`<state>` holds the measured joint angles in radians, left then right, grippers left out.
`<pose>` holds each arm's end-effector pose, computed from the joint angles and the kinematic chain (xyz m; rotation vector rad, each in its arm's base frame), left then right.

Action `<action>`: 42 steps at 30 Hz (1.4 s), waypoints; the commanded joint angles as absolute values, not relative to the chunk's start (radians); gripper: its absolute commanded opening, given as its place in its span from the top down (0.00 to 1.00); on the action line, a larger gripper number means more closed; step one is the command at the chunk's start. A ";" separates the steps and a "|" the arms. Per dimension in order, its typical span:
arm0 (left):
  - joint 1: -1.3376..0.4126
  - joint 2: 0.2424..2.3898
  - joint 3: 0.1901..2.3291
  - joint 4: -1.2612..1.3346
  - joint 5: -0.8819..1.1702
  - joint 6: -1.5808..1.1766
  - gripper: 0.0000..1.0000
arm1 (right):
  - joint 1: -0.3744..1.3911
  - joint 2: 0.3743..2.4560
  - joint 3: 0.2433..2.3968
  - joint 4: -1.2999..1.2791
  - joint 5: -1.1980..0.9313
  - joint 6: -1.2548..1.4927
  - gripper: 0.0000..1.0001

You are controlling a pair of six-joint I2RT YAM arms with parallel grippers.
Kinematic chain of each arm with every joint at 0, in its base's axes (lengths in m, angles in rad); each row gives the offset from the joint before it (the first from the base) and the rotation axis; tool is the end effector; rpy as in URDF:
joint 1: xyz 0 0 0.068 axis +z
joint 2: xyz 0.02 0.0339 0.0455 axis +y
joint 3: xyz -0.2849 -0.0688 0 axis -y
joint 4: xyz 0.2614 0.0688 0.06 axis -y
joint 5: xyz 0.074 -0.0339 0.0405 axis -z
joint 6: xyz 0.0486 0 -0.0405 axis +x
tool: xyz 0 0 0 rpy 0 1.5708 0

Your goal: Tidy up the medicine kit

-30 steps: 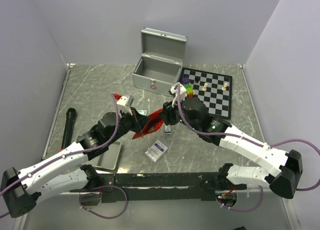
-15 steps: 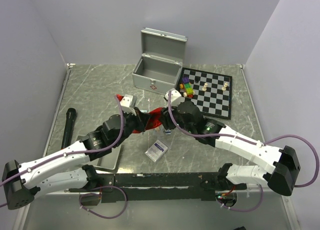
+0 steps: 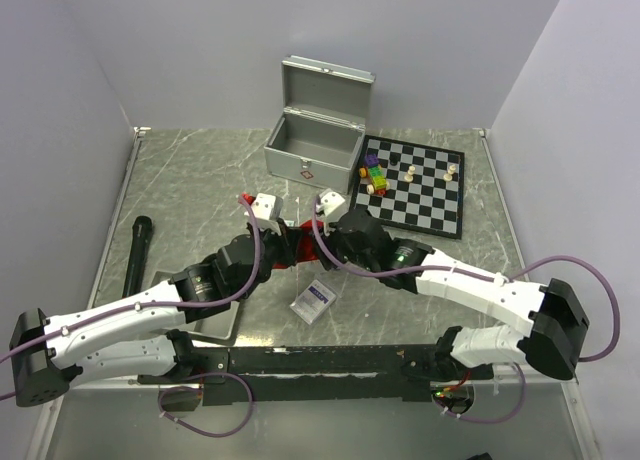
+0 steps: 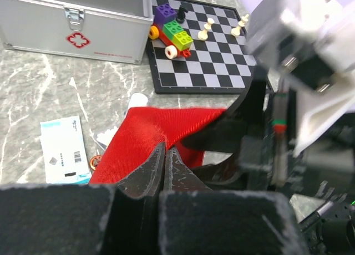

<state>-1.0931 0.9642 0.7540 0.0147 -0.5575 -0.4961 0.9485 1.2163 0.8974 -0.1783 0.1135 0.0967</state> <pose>0.1326 -0.2002 0.3293 0.1206 1.7804 -0.6699 0.1768 0.2370 0.2974 -0.8051 1.9468 0.5217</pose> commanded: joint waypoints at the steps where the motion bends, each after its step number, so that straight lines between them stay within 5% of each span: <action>1: -1.101 0.930 0.788 0.074 -0.598 -0.480 0.99 | 0.965 1.250 0.940 -0.224 0.156 0.061 0.51; 14: -1.101 0.891 0.736 0.080 -0.600 -0.489 0.99 | 0.969 1.233 0.966 -0.233 0.267 0.112 0.98; 26: -1.101 0.850 0.680 0.118 -0.577 -0.489 0.99 | 0.968 1.143 0.948 -0.193 0.330 0.129 1.00; 33: -1.059 0.903 0.721 -0.027 -0.621 -0.676 0.99 | 0.968 0.991 0.859 -0.094 0.327 0.164 0.51; 39: -0.905 0.971 0.793 -0.225 -0.535 -0.896 0.99 | 0.898 0.974 0.903 -0.247 0.455 0.256 0.46; 42: -0.885 0.957 0.782 -0.262 -0.564 -0.945 0.99 | 0.737 0.989 0.873 -0.333 0.352 0.369 0.46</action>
